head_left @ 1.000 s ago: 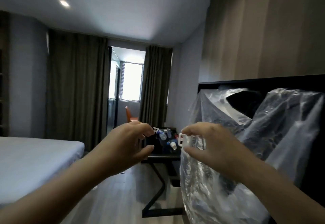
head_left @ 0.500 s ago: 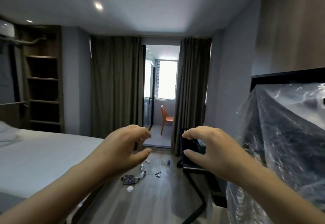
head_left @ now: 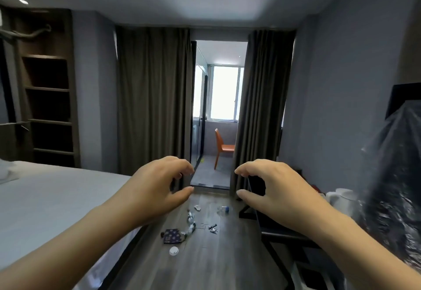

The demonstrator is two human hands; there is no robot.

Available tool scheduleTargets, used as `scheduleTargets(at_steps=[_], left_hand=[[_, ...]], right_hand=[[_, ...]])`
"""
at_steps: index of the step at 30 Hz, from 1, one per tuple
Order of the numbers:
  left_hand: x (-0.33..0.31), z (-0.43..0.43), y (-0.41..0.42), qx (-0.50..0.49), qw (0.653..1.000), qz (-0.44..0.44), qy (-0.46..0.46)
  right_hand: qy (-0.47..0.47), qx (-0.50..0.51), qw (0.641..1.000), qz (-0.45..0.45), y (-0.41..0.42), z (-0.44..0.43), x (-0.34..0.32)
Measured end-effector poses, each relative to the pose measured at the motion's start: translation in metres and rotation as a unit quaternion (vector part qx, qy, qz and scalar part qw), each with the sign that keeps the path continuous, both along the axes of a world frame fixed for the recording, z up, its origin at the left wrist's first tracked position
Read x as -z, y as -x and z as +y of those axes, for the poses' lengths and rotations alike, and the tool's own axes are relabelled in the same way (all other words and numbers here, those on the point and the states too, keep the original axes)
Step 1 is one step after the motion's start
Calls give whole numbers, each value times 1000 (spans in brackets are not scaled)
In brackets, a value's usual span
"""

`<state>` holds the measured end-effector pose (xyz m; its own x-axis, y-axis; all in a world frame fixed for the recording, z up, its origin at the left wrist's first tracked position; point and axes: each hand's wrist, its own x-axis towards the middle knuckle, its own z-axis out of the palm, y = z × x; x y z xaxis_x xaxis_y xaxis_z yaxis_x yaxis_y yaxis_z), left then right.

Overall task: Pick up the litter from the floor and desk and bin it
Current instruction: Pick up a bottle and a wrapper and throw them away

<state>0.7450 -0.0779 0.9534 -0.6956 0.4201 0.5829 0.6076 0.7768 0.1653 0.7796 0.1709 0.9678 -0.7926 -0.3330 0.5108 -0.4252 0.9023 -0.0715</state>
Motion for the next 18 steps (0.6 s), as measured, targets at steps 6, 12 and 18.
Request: scheduleTargets(at_steps=[6,12,18], left_hand=[[26,-2,110,5,999,-39,3],[48,13,229,-9,998,-53,13],[58,39,348,-35,996,-82,19]], right_hand=[[-9,8,999,-34,106,-5,16],[-3,-3,999,-51,232,11,45],[0,-12,997,-81,362,36,60]])
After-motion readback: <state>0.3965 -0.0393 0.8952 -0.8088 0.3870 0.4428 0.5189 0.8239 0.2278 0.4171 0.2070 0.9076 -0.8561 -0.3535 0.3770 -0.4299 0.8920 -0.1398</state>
